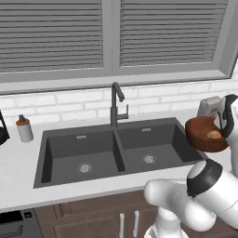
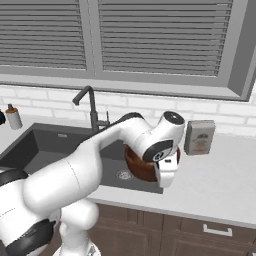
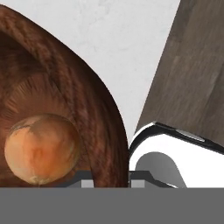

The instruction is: Pick the onion from the sink and place it in the bowl. Then pick the bowl and place it in the microwave. Then close the microwave door and press the start button.

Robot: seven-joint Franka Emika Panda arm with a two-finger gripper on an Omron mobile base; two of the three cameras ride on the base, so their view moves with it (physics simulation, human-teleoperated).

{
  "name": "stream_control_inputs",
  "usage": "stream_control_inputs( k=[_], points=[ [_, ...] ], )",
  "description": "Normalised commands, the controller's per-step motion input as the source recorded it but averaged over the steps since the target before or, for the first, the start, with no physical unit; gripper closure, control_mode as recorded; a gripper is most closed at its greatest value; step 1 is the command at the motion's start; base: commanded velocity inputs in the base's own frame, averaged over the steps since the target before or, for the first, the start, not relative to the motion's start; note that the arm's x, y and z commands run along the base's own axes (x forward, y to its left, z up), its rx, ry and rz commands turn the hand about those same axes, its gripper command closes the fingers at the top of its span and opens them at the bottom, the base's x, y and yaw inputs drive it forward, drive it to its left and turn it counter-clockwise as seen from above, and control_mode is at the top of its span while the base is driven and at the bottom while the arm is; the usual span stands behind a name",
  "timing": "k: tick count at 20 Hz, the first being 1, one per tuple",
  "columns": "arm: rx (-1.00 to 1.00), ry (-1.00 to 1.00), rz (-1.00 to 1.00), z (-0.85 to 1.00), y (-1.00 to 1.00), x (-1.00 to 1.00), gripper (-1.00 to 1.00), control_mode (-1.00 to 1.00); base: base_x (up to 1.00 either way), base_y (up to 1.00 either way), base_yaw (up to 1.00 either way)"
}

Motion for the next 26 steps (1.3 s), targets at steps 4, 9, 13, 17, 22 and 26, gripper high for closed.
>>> stream_control_inputs(
  k=[4, 9, 13, 17, 22, 26],
  points=[
    [0.00, 0.01, 0.00, 0.00, 0.10, 0.00, 1.00, -1.00, 0.00, 0.00, 0.00],
    [0.02, 0.00, 0.00, 0.00, -0.11, 0.12, 1.00, -1.00, 0.00, 0.00, 0.00],
    [0.03, 0.00, 0.00, 0.00, -0.08, 0.15, 1.00, -1.00, 0.00, 0.00, 0.00],
    [0.02, -0.02, 0.00, 0.09, 0.00, 0.07, 1.00, -1.00, 0.00, 0.00, 0.00],
    [0.00, -0.02, 0.00, 0.04, 0.00, 0.00, 1.00, -1.00, 0.00, 0.00, 0.00],
    [0.00, 0.00, 0.01, 0.00, 0.03, 0.00, 1.00, -1.00, 0.00, 0.00, 0.00]
  ],
)
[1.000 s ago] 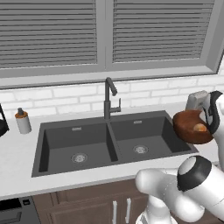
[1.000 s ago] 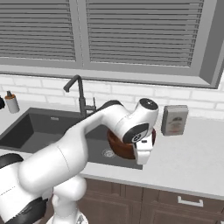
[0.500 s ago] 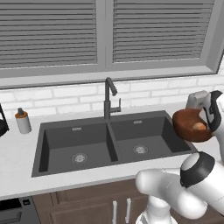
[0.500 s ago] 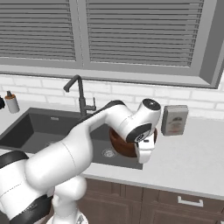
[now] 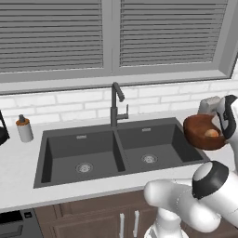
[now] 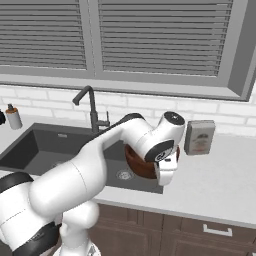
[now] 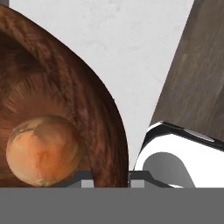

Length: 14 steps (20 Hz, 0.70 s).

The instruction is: Pick the onion from the sink and place it in the bowl. Then pick the bowl and place it in the microwave. Then close the microwave door and press the start button.

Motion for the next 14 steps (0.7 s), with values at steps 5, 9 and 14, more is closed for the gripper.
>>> stream_control_inputs(
  k=[5, 9, 14],
  points=[
    [0.00, 0.00, 0.00, 0.00, 0.00, 0.00, 1.00, 1.00, -0.17, 0.00, -0.08],
    [0.00, 0.00, 0.00, 0.00, 0.00, 0.00, 1.00, 1.00, -0.54, 0.01, -0.59],
    [0.00, 0.00, 0.00, 0.00, 0.00, 0.00, 1.00, 1.00, -0.17, 0.02, -0.97]
  ],
)
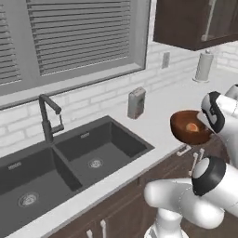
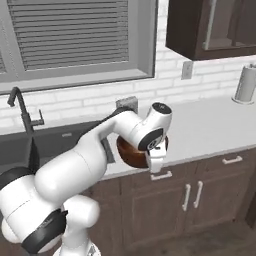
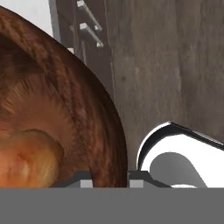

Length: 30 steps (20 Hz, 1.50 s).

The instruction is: Pick the onion from the sink and place it in the bowl. Then pick the bowl and place it in the microwave. Then close the microwave door and press the start button.

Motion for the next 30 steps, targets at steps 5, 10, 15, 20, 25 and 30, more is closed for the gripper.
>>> stream_control_inputs(
  k=[5, 10, 15, 20, 25, 30],
  points=[
    [0.00, 0.00, 0.00, 0.00, 0.00, 0.00, 1.00, 1.00, -0.01, 0.00, -1.00],
    [0.00, 0.00, 0.00, 0.00, 0.00, 0.00, 1.00, 1.00, 0.01, -0.28, -0.96],
    [0.00, 0.00, 0.00, 0.00, 0.00, 0.00, 1.00, 1.00, 0.19, -1.00, -0.65],
    [0.00, 0.00, 0.00, 0.00, 0.00, 0.00, 1.00, 1.00, 0.37, -1.00, -0.57],
    [0.00, 0.00, 0.00, 0.00, 0.00, 0.00, 1.00, 1.00, 0.46, -0.92, -0.60],
    [0.00, 0.00, 0.00, 0.00, 0.00, 0.00, 1.00, 1.00, 0.44, -0.73, -0.63]
  ],
)
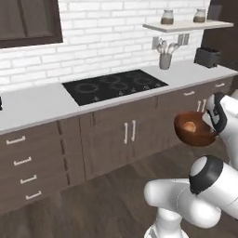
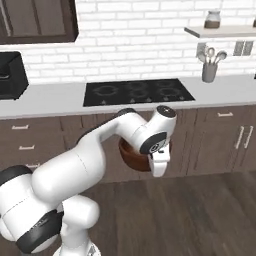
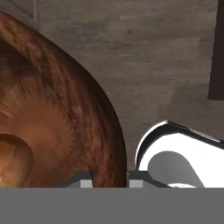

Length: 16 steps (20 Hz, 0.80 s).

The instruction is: Pick the onion from the sink and place it in the bowl. Then pick the bowl and place it in the microwave. Then close the microwave door and press the start button.

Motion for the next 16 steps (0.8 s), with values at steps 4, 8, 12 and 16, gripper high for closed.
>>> stream_control_inputs(
  k=[4, 8, 12, 16],
  points=[
    [0.00, 0.00, 0.00, 0.00, 0.00, 0.00, 1.00, 1.00, 0.42, -0.60, -0.61],
    [0.00, 0.00, 0.00, 0.00, 0.00, 0.00, 1.00, 1.00, 0.30, -0.38, -0.60],
    [0.00, 0.00, 0.00, 0.00, 0.00, 0.00, 1.00, 1.00, 0.23, -0.35, -0.62],
    [0.00, 0.00, 0.00, 0.00, 0.00, 0.00, 1.00, 1.00, 0.07, -0.29, -0.69]
  ],
)
